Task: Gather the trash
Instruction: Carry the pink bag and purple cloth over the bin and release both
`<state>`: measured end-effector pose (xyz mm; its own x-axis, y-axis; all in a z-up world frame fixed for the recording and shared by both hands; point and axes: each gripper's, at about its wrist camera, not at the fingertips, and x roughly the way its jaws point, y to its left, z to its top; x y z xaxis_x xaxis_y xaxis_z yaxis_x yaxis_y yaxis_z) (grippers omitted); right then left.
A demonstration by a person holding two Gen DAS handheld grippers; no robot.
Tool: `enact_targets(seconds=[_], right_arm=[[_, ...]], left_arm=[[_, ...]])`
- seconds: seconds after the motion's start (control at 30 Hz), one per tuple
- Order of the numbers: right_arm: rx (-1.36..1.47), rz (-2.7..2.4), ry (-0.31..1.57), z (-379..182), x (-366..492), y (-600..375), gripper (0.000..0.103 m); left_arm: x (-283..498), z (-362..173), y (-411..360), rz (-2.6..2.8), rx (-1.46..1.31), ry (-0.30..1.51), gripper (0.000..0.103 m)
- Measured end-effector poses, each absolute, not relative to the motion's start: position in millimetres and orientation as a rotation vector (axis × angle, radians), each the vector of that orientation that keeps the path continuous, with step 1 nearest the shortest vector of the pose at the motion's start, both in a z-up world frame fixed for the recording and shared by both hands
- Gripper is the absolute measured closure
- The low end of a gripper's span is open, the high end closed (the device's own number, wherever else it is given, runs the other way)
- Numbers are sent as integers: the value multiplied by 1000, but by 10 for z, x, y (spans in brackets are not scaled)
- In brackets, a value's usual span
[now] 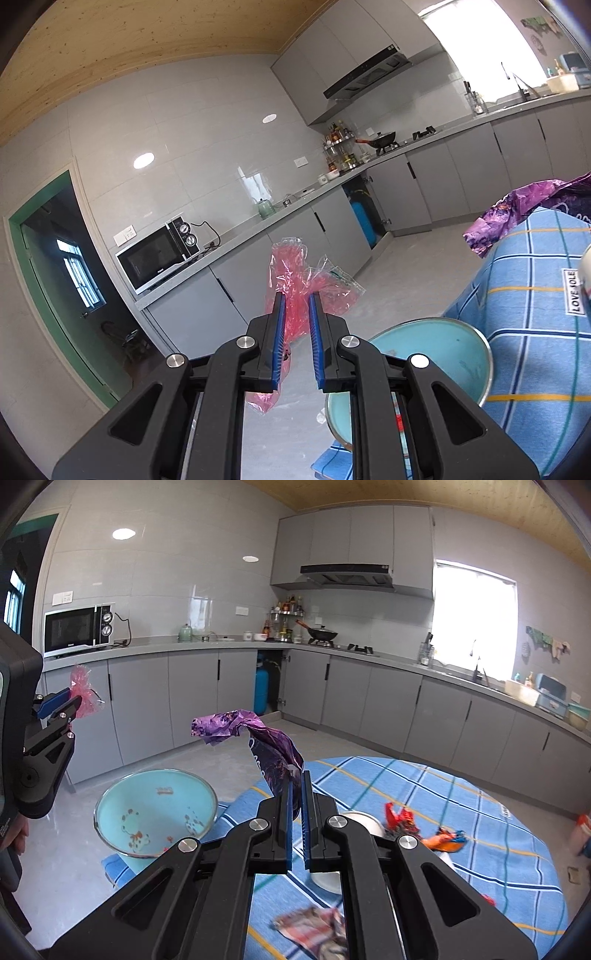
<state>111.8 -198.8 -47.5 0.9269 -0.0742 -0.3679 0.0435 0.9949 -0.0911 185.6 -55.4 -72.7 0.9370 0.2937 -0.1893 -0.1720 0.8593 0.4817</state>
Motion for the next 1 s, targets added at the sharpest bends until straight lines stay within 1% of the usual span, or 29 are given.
enact_targets(seconds=[0.73, 0.9, 1.0], right_arm=[[-100, 35, 420, -555, 1568, -1660, 98], [-101, 55, 438, -596, 1662, -1621, 98], [-107, 82, 462, -647, 1734, -1567, 98]], left_arm=[[2145, -789, -452, 261, 488, 283, 89], [2177, -835, -402, 256, 488, 298, 86], [2206, -827, -390, 256, 490, 303, 79]])
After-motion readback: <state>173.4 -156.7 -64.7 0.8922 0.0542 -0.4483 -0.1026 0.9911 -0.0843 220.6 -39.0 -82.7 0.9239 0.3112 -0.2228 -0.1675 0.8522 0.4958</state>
